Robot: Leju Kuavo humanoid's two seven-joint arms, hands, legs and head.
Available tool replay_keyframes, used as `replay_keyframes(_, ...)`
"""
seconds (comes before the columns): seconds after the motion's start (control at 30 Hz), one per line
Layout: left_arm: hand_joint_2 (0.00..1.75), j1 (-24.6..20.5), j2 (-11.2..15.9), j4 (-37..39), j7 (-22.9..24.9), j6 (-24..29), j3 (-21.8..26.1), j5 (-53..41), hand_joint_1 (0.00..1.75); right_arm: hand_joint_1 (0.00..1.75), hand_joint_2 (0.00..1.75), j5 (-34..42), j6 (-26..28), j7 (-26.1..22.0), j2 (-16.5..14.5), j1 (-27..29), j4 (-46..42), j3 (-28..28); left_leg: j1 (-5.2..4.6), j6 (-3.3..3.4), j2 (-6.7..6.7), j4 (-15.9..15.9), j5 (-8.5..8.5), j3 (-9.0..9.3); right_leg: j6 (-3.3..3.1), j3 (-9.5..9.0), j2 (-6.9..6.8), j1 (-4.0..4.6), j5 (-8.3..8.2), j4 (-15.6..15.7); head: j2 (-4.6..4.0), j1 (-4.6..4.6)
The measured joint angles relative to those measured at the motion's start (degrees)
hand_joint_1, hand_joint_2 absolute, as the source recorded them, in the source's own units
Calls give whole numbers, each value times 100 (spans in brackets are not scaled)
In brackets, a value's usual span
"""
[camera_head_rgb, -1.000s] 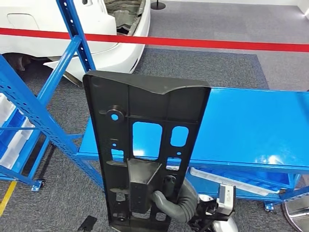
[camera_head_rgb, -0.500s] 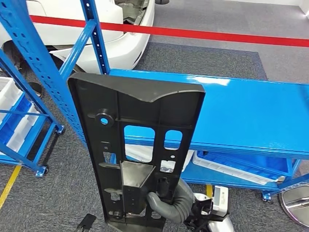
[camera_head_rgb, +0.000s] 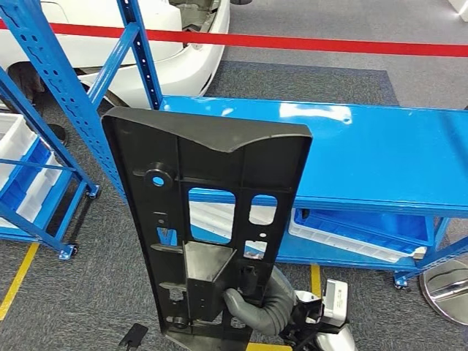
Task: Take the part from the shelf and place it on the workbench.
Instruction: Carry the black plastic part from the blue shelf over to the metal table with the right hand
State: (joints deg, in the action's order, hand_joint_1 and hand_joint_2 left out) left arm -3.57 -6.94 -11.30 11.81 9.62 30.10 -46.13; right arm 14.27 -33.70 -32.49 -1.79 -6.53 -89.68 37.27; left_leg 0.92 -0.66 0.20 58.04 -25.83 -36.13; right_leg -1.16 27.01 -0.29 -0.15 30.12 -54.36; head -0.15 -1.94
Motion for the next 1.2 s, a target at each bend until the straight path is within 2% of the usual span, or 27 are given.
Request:
replay_keyframes(0.17, 175, 3, 1, 0, -1, 0, 0, -1, 0, 175, 175, -1, 0, -2, 0, -4, 0, 1, -8, -4, -1, 33, -77, -20, -15, 23, -7, 1, -18, -7, 0, -4)
replay_keyframes(0.23, 175, 4, 1, 0, 1, -1, 1, 0, 0, 175, 175, -2, 1, -10, -2, -5, 0, 2, -7, -8, -1, 390, -445, -120, -61, 113, -7, 9, -70, -28, 0, -14)
replay_keyframes(0.27, 175, 1, 1, 0, 1, -2, 1, -3, 0, 175, 175, -2, 3, -20, -3, -5, 0, 3, -4, -19, -2, 837, -713, -198, -84, 233, -16, 22, -115, -85, 0, -17)
replay_keyframes(0.3, 175, -4, 1, 0, 1, -3, 1, -17, 0, 175, 175, -2, 6, -33, -4, -5, 0, 3, -1, -16, -3, 953, -803, -29, -94, 438, -22, 37, -171, -214, 0, -20)
replay_keyframes(0.33, 175, -13, 1, -1, 0, -4, 0, -32, 0, 175, 175, -2, 9, -43, -4, -5, -1, 3, -9, -6, -5, 832, -793, 230, -79, 627, -28, 56, -214, -348, 0, -21)
replay_keyframes(0.37, 175, -23, 1, -1, -1, -4, 0, -47, 0, 175, 175, -3, 12, -53, -4, -3, -4, 4, -19, 12, -7, 636, -773, 511, -55, 816, -33, 70, -270, -483, 0, -18)
replay_keyframes(0.4, 175, -28, 1, -1, -2, -4, 0, -61, 0, 175, 175, -3, 14, -58, -4, -3, -7, 4, -34, 43, -10, 183, -657, 809, -21, 938, -33, 72, -323, -569, 0, -17)
replay_keyframes(0.43, 175, -30, 1, 0, -3, -4, 0, -66, 0, 175, 175, -3, 15, -60, -4, -4, -10, 5, -54, 67, -14, 52, -695, 858, 13, 975, -36, 69, -376, -578, 0, -17)
replay_keyframes(0.5, 175, -21, -2, 0, -3, -4, 0, -71, 0, 175, 175, -2, 15, -62, -4, -2, -13, 8, -57, 118, -10, -18, -620, 811, 85, 1029, -26, 57, -438, -557, -1, -21)
replay_keyframes(0.53, 175, -20, -4, 0, -3, -4, 0, -71, 0, 175, 175, -2, 15, -62, -3, -1, -13, 9, -44, 159, -1, -38, -565, 768, 122, 1062, -14, 52, -349, -596, 0, -19)
replay_keyframes(0.57, 175, -19, -6, 0, -3, -4, 0, -69, 0, 175, 175, -2, 15, -63, -2, 2, -13, 9, -27, 196, 9, -56, -506, 716, 156, 1107, -1, 46, -162, -724, 0, -15)
replay_keyframes(0.63, 175, -22, -11, 0, -5, -4, 0, -66, 0, 175, 175, -2, 15, -64, 1, 8, -13, 14, -14, 247, 32, -51, -406, 598, 213, 1235, 9, 16, 388, -1320, 0, -4)
replay_keyframes(0.67, 175, -22, -14, 0, -6, -4, 0, -66, 0, 175, 175, -2, 15, -65, 2, 13, -13, 17, -13, 249, 43, -35, -362, 535, 238, 1293, 9, -1, 595, -1699, 0, -3)
replay_keyframes(0.7, 175, -23, -16, 0, -7, -4, 0, -66, 0, 175, 175, -2, 15, -66, 3, 17, -13, 20, -13, 245, 54, -16, -319, 468, 260, 1308, 8, -16, 681, -1994, 0, -3)
replay_keyframes(0.73, 175, -24, -17, 0, -8, -3, 0, -66, 0, 175, 175, -2, 15, -66, 5, 21, -13, 21, -10, 237, 62, 6, -279, 399, 277, 1246, 8, -32, 639, -2120, 0, -3)
replay_keyframes(0.77, 175, -26, -17, 1, -9, -3, 0, -66, 0, 175, 175, -2, 15, -67, 7, 23, -14, 22, -6, 224, 65, 28, -242, 332, 289, 1090, 8, -45, 494, -2028, -1, -3)
replay_keyframes(0.83, 175, -30, -20, 1, -15, -2, 0, -66, 0, 175, 175, -2, 15, -68, 9, 19, -17, 25, -1, 183, 60, 72, -177, 224, 293, 553, 17, -60, 191, -1324, 0, -1)
replay_keyframes(0.87, 175, -30, -21, 1, -17, -1, 0, -67, 0, 175, 175, -2, 14, -71, 8, 16, -25, 28, -3, 152, 55, 90, -140, 186, 277, 278, 29, -54, 145, -887, 0, -3)
replay_keyframes(0.9, 175, -31, -21, 0, -19, 2, 0, -67, 0, 175, 175, -2, 14, -77, 8, 14, -32, 31, -5, 117, 51, 102, -90, 151, 255, 87, 41, -44, 148, -554, 0, -5)
replay_keyframes(0.93, 175, -31, -21, 0, -19, 4, 0, -68, 0, 175, 175, -2, 13, -86, 7, 13, -40, 34, -3, 83, 49, 102, -34, 119, 227, -13, 53, -26, 174, -345, 0, -5)
replay_keyframes(1.0, 175, -23, -21, 1, -20, 10, 0, -68, 0, 175, 175, -2, 13, -108, 7, 15, -48, 40, 17, 16, 48, 81, 45, 47, 156, 15, 51, -14, 133, -231, 0, -6)
replay_keyframes(1.03, 175, -19, -21, 2, -23, 12, 0, -68, 0, 175, 175, -3, 13, -115, 5, 14, -49, 44, 25, -12, 44, 103, -29, 5, 106, 68, 39, -19, 85, -211, 0, -9)
replay_keyframes(1.07, 175, -14, -21, 2, -23, 14, 0, -67, 0, 175, 175, -3, 13, -123, 4, 14, -50, 48, 28, -34, 40, 204, -207, -44, 56, 134, 24, -28, 29, -195, 0, -14)
replay_keyframes(1.1, 175, -13, -21, 2, -25, 15, 0, -67, 0, 175, 175, -4, 13, -129, 2, 14, -52, 51, 31, -49, 35, 414, -483, -101, 11, 211, 8, -35, -24, -186, 0, -20)
replay_keyframes(1.17, 175, -13, -22, 2, -26, 16, 0, -67, 0, 175, 175, -4, 13, -138, 1, 17, -55, 55, 27, -65, 30, 1094, -1035, -208, -37, 393, -9, -11, -132, -233, -1, -29)
replay_keyframes(1.2, 175, -15, -23, 2, -27, 18, 0, -68, 0, 175, 175, -4, 13, -141, 1, 20, -55, 56, 25, -68, 29, 1426, -1161, -228, -43, 489, -16, 3, -182, -267, 0, -29)
